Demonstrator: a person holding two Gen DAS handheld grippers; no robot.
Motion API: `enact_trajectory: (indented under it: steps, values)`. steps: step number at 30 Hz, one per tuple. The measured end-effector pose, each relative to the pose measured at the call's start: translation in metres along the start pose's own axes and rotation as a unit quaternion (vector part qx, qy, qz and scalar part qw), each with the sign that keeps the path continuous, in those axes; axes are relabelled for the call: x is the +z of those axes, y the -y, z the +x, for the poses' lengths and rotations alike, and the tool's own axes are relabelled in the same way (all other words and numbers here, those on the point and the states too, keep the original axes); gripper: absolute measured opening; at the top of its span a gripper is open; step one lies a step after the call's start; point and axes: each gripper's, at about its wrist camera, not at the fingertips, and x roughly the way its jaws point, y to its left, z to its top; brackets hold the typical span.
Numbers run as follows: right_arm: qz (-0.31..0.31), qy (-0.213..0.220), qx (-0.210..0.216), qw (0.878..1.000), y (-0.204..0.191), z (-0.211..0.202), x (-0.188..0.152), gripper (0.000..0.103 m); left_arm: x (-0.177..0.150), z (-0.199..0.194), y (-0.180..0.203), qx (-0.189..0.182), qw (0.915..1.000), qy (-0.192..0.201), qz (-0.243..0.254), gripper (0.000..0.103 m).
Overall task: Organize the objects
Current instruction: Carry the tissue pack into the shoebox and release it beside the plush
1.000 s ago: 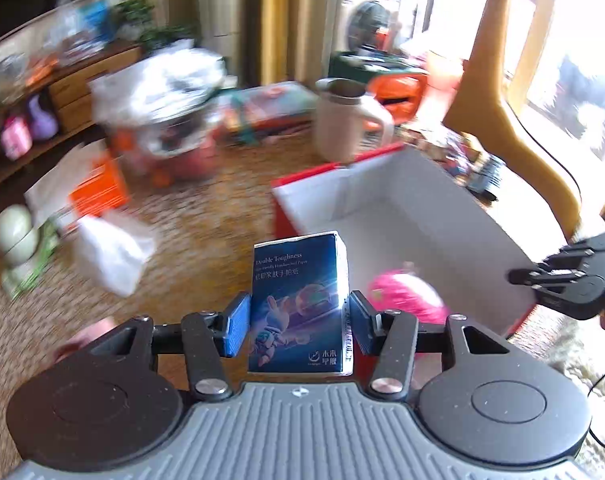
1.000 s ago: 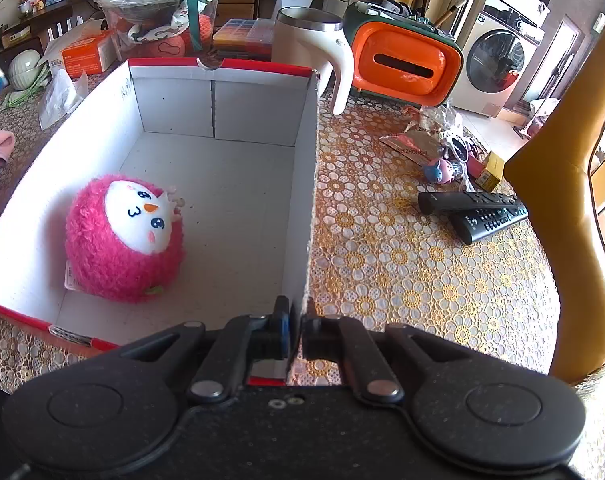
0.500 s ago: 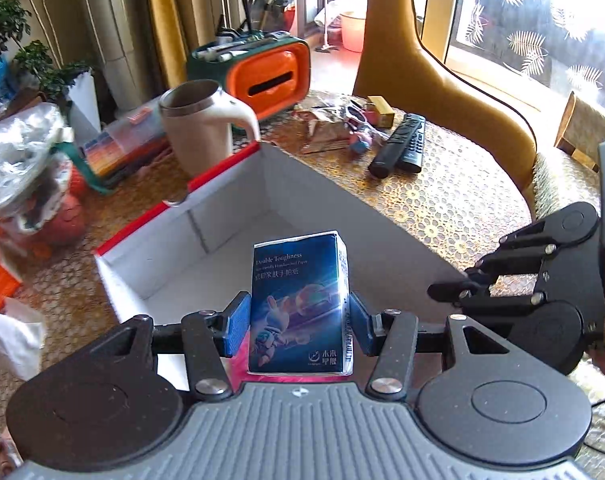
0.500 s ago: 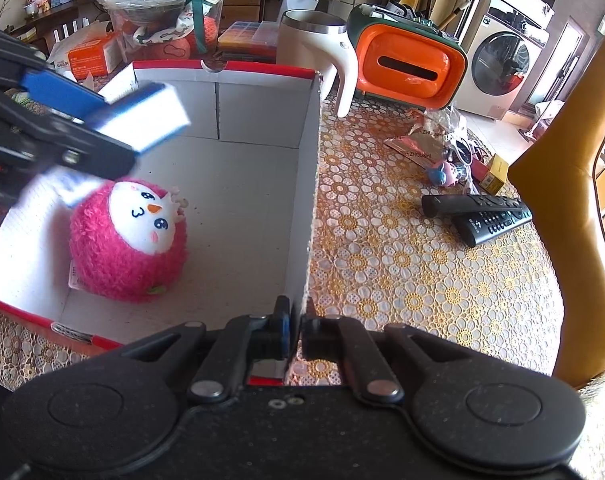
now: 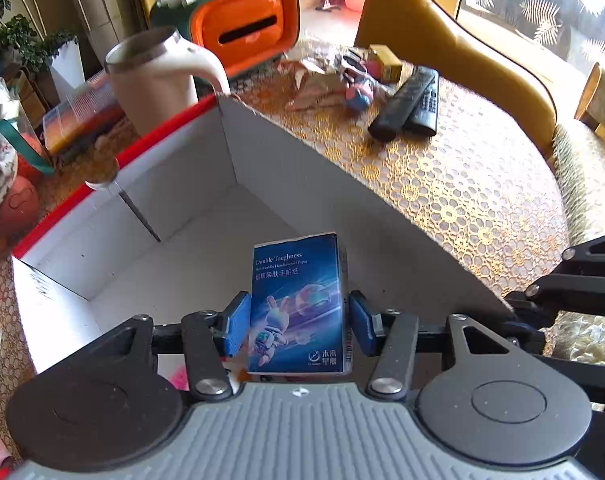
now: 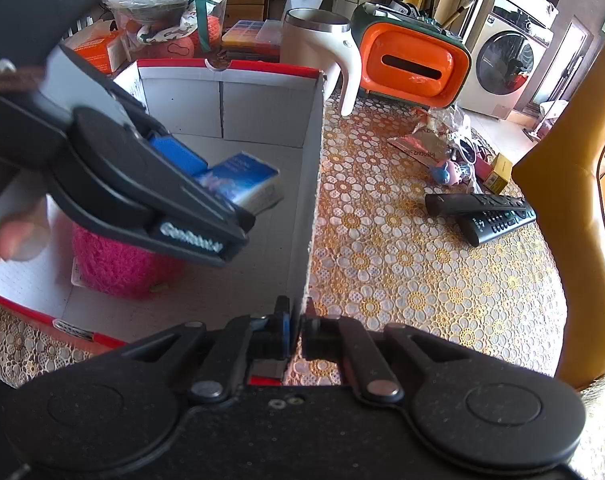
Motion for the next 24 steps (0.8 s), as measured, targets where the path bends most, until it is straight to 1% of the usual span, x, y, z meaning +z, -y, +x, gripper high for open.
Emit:
enact_trajectory:
  steps: [7,8,9,11,12,14,18,24]
  values:
    - [-0.001,0.0,-0.002,1.0,-0.001,0.0,0.0,0.004,-0.001,0.011,0.005,0.0,0.9998,-0.019,-0.001,0.054]
    - [0.0,0.0,-0.002,1.0,-0.001,0.0,0.0,0.004,-0.001,0.011,0.005,0.0,0.9998,-0.02,-0.002,0.057]
    - [0.0,0.0,-0.002,1.0,-0.001,0.0,0.0,0.004,-0.002,0.01,0.005,-0.003,0.9998,-0.019,-0.003,0.063]
    - [0.0,0.0,-0.002,1.0,-0.001,0.0,0.0,0.004,-0.002,0.006,0.004,-0.003,0.9999,-0.011,-0.004,0.069]
    - [0.001,0.0,-0.002,1.0,-0.001,0.0,0.0,0.004,-0.003,0.002,0.003,-0.004,1.0,-0.005,-0.005,0.07]
    - [-0.001,-0.001,-0.002,1.0,-0.001,0.0,0.0,0.004,-0.005,-0.007,-0.002,-0.011,0.9999,0.005,-0.009,0.07]
    - [-0.003,-0.001,-0.004,1.0,-0.002,0.0,-0.001,0.004,-0.011,-0.03,-0.016,-0.014,0.9994,0.025,-0.02,0.07]
    - [-0.005,-0.002,-0.007,1.0,-0.004,0.0,-0.002,0.005,-0.029,-0.081,-0.041,-0.016,0.9972,0.066,-0.032,0.07]
